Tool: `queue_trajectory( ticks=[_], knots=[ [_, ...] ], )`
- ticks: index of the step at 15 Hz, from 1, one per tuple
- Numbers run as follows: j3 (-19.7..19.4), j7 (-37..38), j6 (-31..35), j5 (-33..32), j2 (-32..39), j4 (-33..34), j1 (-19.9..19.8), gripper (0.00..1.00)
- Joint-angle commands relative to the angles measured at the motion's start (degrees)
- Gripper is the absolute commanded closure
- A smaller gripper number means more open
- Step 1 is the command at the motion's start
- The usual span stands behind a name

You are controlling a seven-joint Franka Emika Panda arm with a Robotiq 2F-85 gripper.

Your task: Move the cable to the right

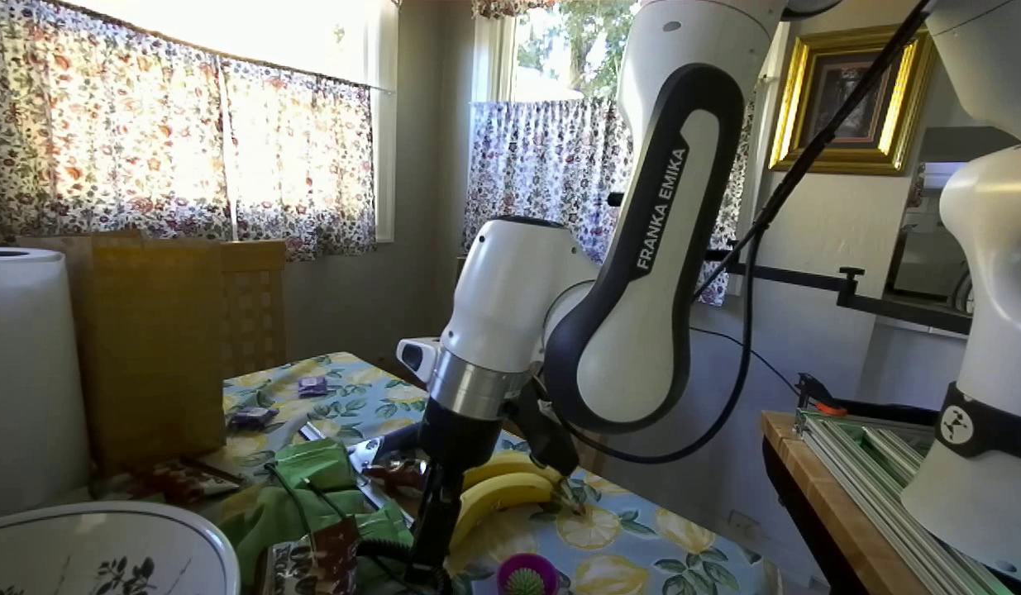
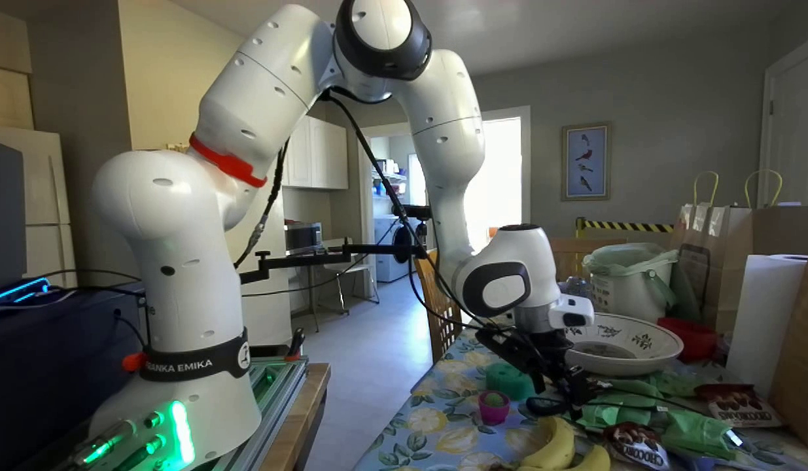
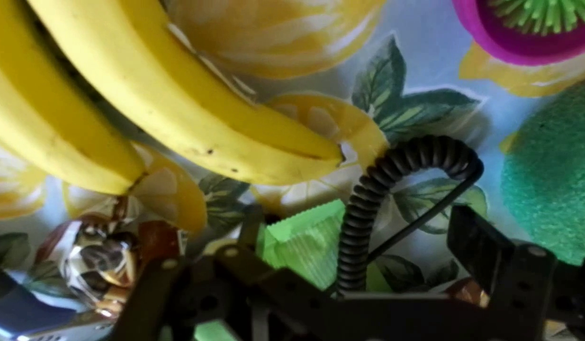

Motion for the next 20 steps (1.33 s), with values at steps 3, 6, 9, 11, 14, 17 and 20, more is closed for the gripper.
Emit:
queue_trajectory(
  ticks=[3, 6, 9, 11, 14, 17, 20],
  knots=[
    [-4.0, 5.1, 1.9, 0.8, 3.2, 3.2, 5.1, 0.26],
    [-5.5, 6.4, 2.2, 0.9, 3.6, 3.6, 6.9, 0.51],
    [-6.6, 7.3, 2.2, 1.0, 3.7, 3.8, 8.1, 0.73],
    [-7.3, 7.9, 2.3, 1.1, 3.8, 3.9, 8.8, 0.89],
    [-8.3, 8.5, 2.4, 1.1, 3.7, 3.6, 9.7, 0.98],
    [-9.0, 8.7, 2.2, 1.1, 1.5, 2.0, 10.1, 0.96],
    [-10.4, 9.1, 3.3, 1.4, -1.9, 0.2, 10.2, 0.96]
  ],
)
